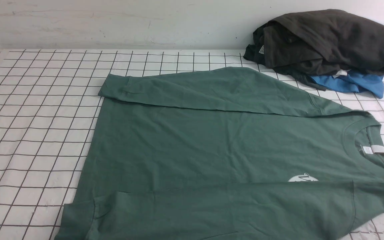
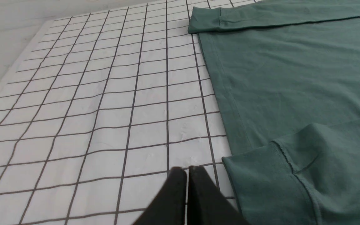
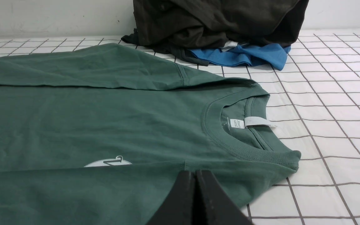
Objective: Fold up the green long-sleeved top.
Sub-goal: Use the left arm to clamp the cuff closest to it
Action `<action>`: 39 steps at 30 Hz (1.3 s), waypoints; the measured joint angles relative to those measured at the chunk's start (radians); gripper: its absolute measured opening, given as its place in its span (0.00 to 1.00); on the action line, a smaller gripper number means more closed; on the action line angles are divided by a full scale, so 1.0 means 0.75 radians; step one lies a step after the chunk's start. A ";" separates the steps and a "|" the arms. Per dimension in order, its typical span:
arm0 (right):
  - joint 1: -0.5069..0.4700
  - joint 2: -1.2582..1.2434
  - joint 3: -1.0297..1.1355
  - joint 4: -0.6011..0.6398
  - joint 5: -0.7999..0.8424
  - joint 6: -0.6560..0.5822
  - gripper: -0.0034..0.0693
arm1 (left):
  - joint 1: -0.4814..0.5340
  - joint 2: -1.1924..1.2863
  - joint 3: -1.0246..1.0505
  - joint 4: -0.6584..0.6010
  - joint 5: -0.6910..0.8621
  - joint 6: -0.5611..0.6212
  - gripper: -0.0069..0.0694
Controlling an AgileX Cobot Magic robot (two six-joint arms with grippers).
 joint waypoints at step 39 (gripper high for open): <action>0.000 0.000 0.008 -0.079 -0.174 0.000 0.03 | 0.000 0.000 0.008 0.008 -0.347 0.001 0.08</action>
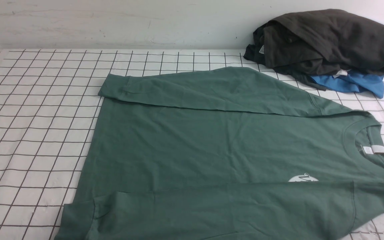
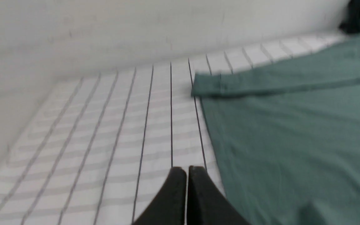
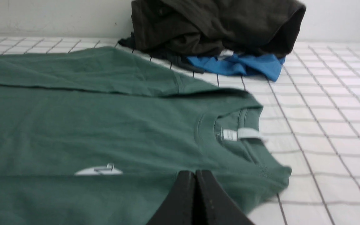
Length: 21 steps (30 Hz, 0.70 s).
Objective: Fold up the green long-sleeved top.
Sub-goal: Use the left arm to clamp the cuff closest to it
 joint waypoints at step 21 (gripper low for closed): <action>0.000 0.397 -0.546 -0.094 -0.452 0.206 0.03 | 0.000 0.474 -0.634 0.115 -0.353 -0.237 0.08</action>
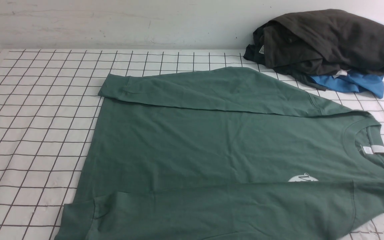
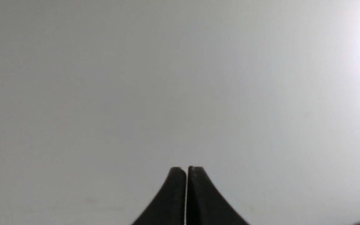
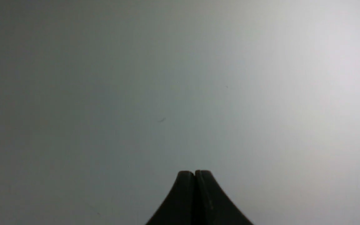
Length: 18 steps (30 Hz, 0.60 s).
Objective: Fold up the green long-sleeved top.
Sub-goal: Use the left arm to clamp the cuff closest to it
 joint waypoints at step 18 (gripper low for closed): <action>0.151 0.968 -0.363 0.476 1.116 -0.572 0.03 | 0.000 1.174 -0.280 -0.593 1.066 0.366 0.15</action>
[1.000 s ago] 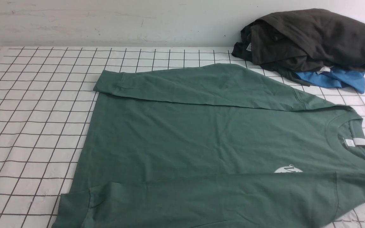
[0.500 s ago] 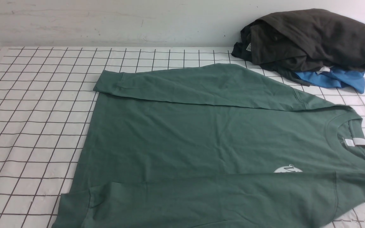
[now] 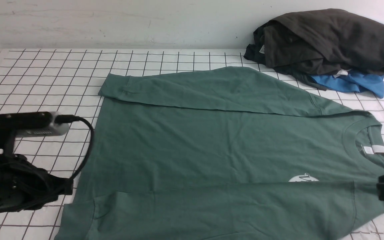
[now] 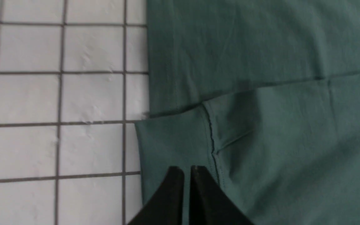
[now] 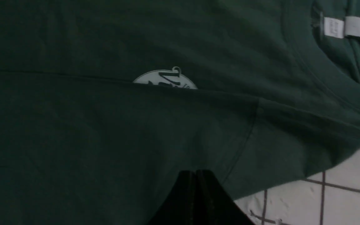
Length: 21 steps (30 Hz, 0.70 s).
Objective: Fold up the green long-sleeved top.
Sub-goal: Use the left arm to clamp the cuff closest to it
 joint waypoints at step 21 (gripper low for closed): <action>0.195 0.138 -0.001 0.045 -0.158 -0.228 0.03 | -0.002 0.524 -0.114 0.184 -0.106 -0.176 0.42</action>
